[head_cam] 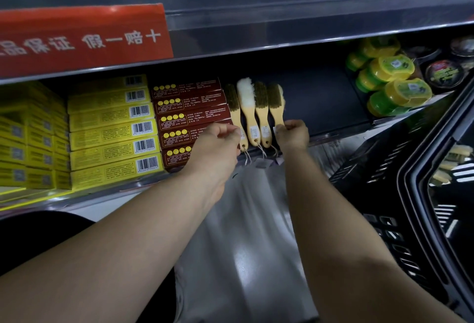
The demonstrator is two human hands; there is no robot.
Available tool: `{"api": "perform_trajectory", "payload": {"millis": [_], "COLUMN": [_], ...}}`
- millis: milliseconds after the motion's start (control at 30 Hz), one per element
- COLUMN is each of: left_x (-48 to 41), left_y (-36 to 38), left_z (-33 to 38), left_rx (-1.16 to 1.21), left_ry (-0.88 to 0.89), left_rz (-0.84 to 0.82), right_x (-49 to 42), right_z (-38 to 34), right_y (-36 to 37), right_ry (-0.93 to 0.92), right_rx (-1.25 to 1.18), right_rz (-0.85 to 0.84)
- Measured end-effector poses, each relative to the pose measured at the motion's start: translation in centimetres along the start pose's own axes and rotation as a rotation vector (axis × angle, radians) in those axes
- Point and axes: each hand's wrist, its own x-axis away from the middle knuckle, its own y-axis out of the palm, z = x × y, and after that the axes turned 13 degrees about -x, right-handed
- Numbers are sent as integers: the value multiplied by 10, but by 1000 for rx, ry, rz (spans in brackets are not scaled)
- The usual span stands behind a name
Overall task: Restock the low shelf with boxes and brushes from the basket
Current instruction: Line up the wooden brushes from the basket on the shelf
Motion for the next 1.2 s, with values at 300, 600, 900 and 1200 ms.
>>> {"api": "perform_trajectory", "payload": {"millis": [300,600,900,1200], "left_x": [5,32,86,111], "left_y": [3,21,83,136], "left_z": [2,9,23,48], "left_rx": [1,-160,-438,-965], "left_ry": [12,195,669,1167], "left_rz": [-39,-93,-270,-386], "right_x": [1,28,90,68], "right_z": [1,-102,-127,-47], "right_y": [0,-34,-191,-295], "right_ry": [-30,-229,-532,-128], "right_rx": [101,217,225,9], "right_rz": [-46,-147,-221,-164]}}
